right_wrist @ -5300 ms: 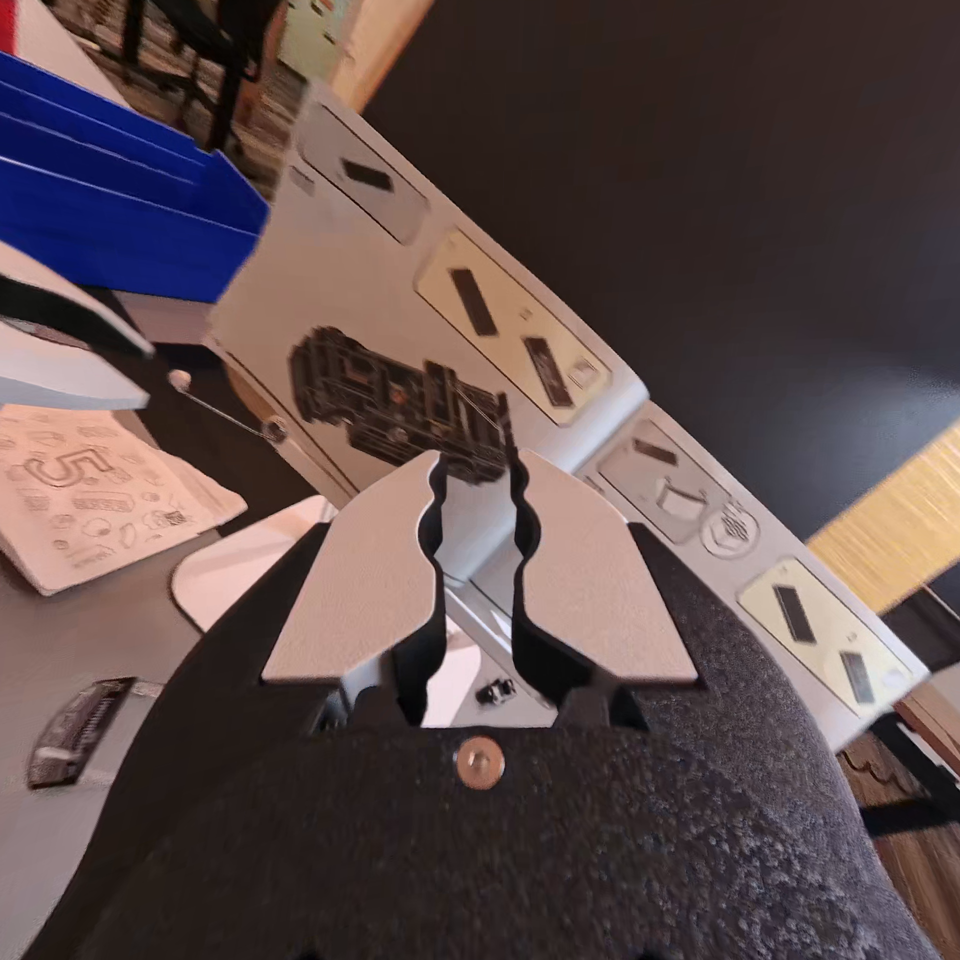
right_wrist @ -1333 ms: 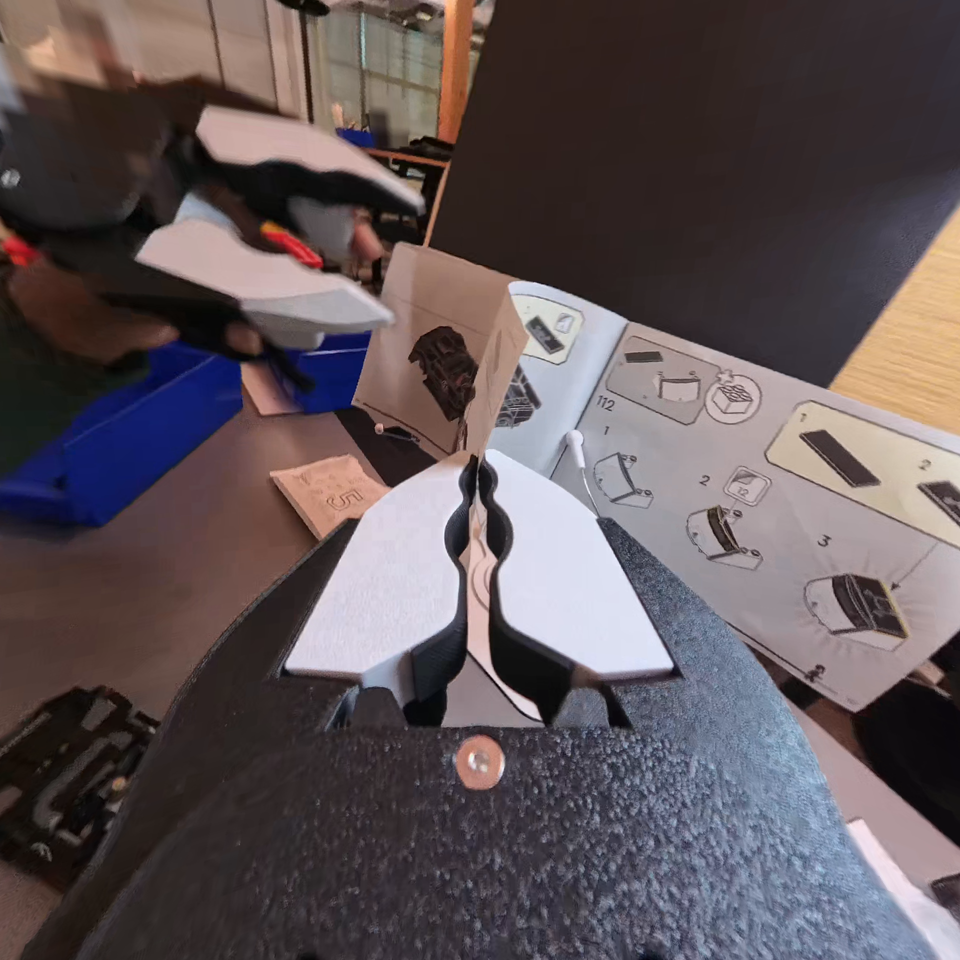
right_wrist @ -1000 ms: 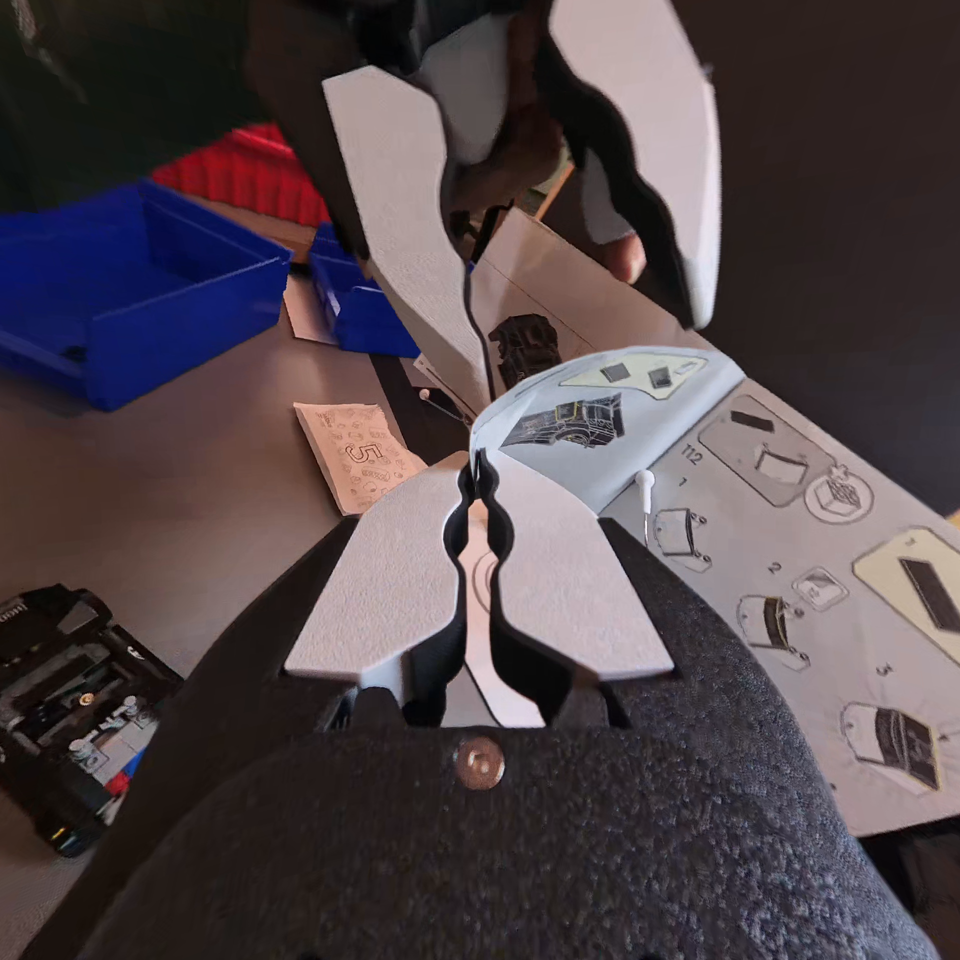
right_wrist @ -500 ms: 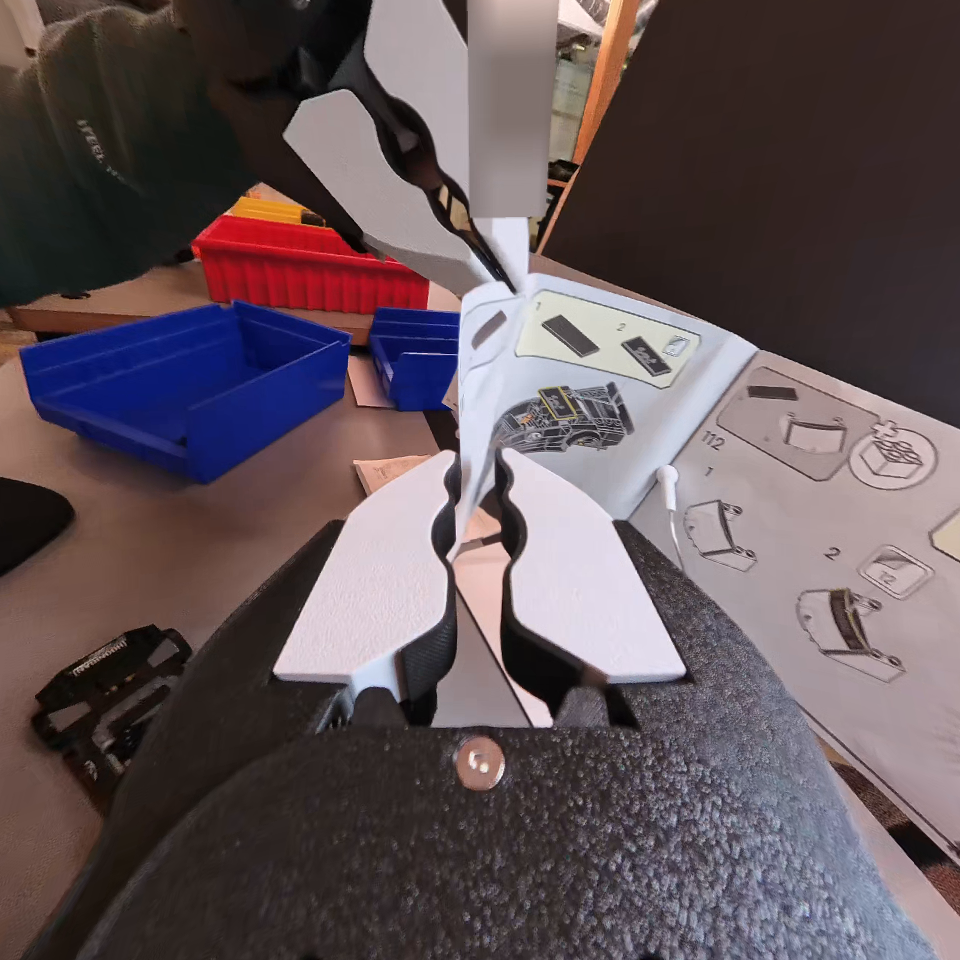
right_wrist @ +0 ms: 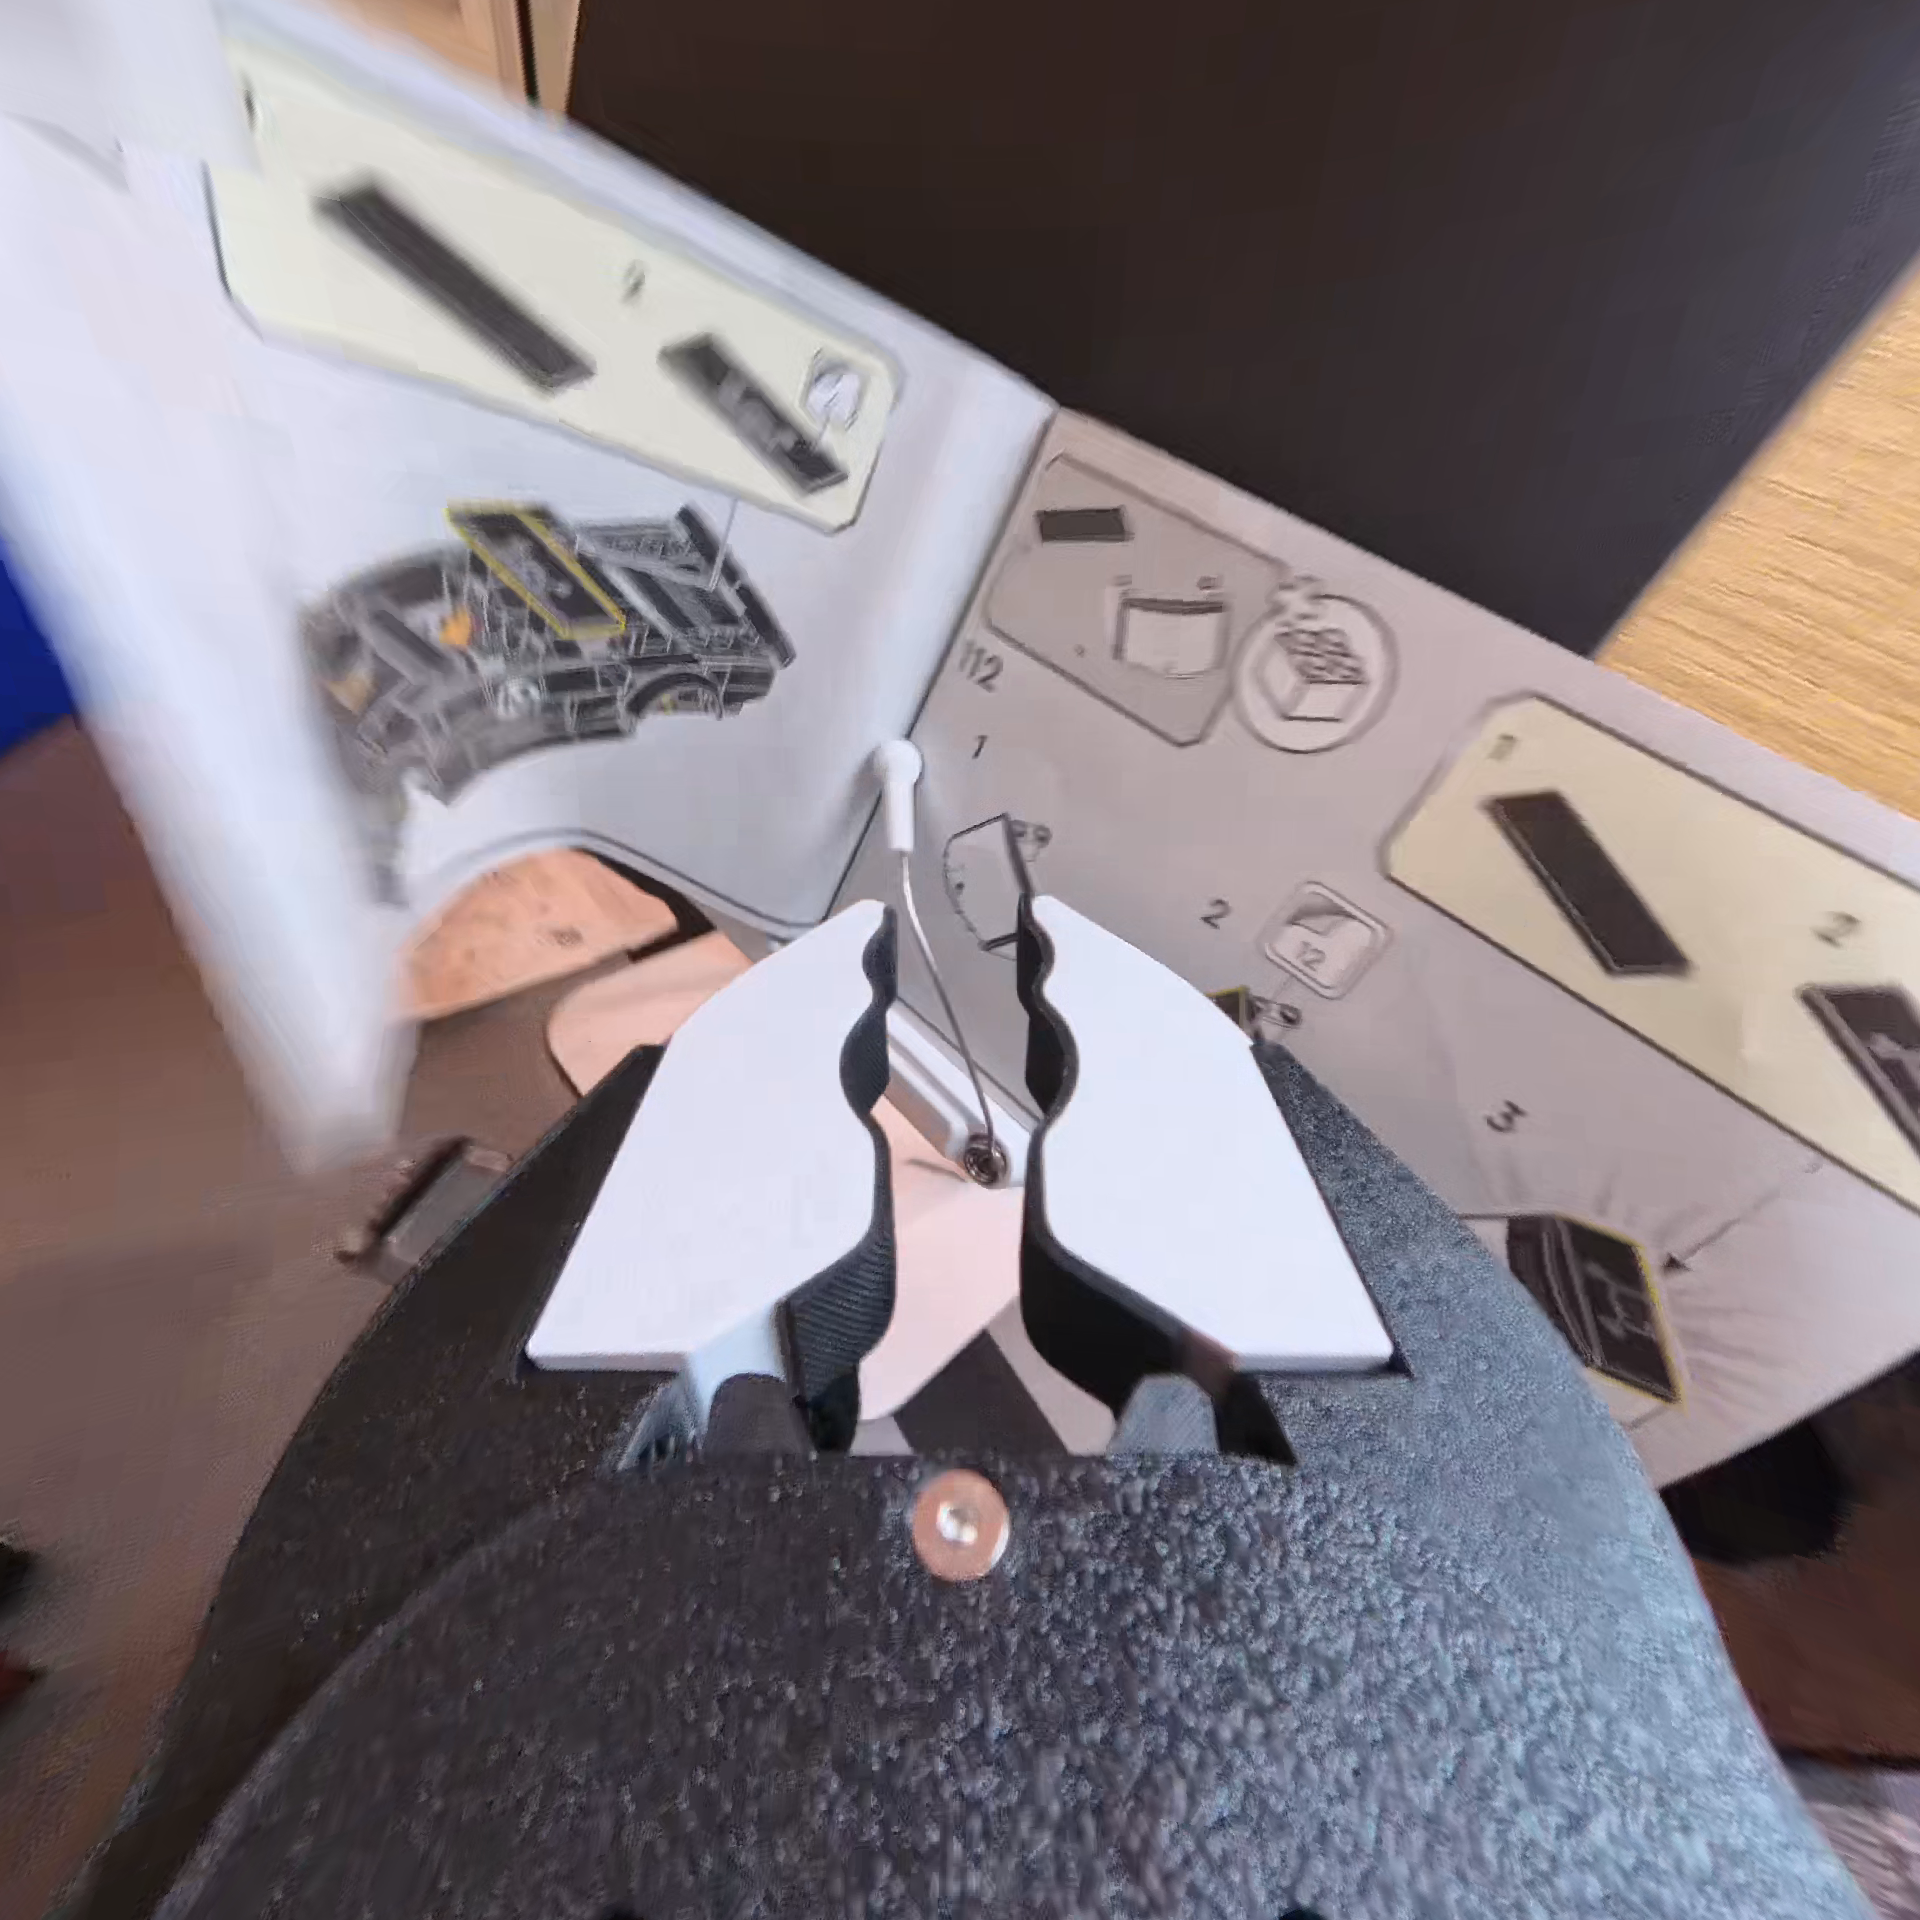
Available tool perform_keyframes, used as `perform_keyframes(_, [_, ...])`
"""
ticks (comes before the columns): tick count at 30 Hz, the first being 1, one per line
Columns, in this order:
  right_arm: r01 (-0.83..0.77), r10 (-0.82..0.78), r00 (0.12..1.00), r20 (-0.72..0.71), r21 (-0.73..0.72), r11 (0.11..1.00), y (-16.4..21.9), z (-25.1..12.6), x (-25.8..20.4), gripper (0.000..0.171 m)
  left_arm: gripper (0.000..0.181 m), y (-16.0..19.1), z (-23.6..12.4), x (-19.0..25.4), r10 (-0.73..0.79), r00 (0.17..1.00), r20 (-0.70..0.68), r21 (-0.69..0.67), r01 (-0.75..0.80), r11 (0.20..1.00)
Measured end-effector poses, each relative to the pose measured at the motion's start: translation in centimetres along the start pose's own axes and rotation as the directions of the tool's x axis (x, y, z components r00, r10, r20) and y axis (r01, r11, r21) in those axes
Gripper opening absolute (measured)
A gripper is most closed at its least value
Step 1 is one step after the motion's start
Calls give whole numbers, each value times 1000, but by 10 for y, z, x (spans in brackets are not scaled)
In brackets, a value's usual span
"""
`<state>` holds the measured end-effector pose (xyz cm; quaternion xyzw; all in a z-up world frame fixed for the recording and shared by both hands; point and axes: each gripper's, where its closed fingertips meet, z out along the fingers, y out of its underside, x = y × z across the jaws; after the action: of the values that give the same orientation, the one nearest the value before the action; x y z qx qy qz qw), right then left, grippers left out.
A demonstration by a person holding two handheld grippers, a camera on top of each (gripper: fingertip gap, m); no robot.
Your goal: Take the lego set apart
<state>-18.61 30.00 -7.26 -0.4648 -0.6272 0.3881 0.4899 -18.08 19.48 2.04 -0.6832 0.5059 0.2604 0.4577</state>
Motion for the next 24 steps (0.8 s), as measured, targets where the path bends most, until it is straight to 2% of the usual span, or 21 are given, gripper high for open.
perform_keyframes(3, [185, -193, 978, -76, -96, 978, 10, 17, -10, 22, 0, 4, -6, -5, -23, 999, 32, 4, 23, 1000])
perform_keyframes(5, [249, -271, 944, -187, -131, 959, 11, 23, -1, 8, 0, 2, -6, -9, -61, 997, 44, 19, 60, 998])
perform_keyframes(8, [235, -253, 941, -226, -103, 967, 11, 23, -1, 2, 0, 0, 0, -15, -86, 994, 72, 2, 86, 996])
perform_keyframes(10, [122, -120, 957, -264, -6, 992, 8, 17, 6, 1, 0, -2, 9, -22, -109, 990, 92, -7, 111, 994])
perform_keyframes(13, [-164, 212, 933, -292, 179, 970, 11, -1, 33, 1, 0, -10, 27, -33, -158, 980, 122, -7, 160, 987])
perform_keyframes(15, [-328, 399, 880, -258, 277, 903, 21, -10, 47, 2, 0, -16, 43, -39, -192, 971, 139, -5, 195, 981])
perform_keyframes(18, [-497, 591, 787, -177, 386, 777, 36, -19, 56, 2, 0, -21, 72, -48, -221, 960, 170, -20, 228, 974])
perform_keyframes(24, [-661, 789, 612, -55, 511, 549, 57, -29, 58, 3, 1, -19, 139, -54, -275, 940, 202, -83, 296, 952])
